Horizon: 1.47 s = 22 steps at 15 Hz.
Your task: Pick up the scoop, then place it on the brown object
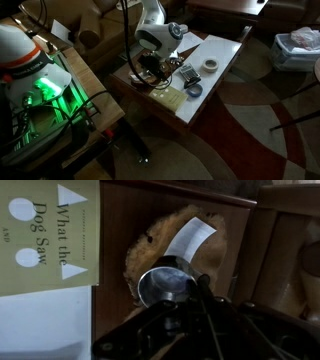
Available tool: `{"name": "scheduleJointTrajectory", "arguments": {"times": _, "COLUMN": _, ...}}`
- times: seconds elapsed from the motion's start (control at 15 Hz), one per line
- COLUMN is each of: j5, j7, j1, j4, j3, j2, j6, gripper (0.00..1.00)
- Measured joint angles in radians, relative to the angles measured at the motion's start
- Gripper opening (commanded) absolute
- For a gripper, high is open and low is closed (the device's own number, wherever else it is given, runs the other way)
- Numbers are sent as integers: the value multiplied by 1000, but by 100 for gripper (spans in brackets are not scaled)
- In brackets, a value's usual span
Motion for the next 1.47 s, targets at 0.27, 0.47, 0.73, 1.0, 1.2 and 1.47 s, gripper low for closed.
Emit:
{"name": "scheduleJointTrajectory", "arguments": {"times": 0.27, "j5": 2, "j7": -67, "j1": -2, "j4": -4, "j3": 13, "j2": 39, "j6": -1, "gripper": 1}}
{"name": "scheduleJointTrajectory", "arguments": {"times": 0.47, "j5": 3, "j7": -90, "j1": -2, "j4": -2, "j3": 20, "j2": 82, "j6": 16, "gripper": 4}}
{"name": "scheduleJointTrajectory", "arguments": {"times": 0.73, "j5": 4, "j7": -90, "j1": 0, "j4": -2, "j3": 22, "j2": 97, "j6": 50, "gripper": 1}}
{"name": "scheduleJointTrajectory", "arguments": {"times": 1.0, "j5": 4, "j7": -115, "j1": -8, "j4": 10, "j3": 46, "j2": 107, "j6": 67, "gripper": 1}}
{"name": "scheduleJointTrajectory", "arguments": {"times": 1.2, "j5": 4, "j7": -127, "j1": -16, "j4": 26, "j3": 73, "j2": 135, "j6": 95, "gripper": 1}}
{"name": "scheduleJointTrajectory", "arguments": {"times": 1.47, "j5": 4, "j7": -127, "j1": -16, "j4": 48, "j3": 81, "j2": 174, "j6": 101, "gripper": 1}}
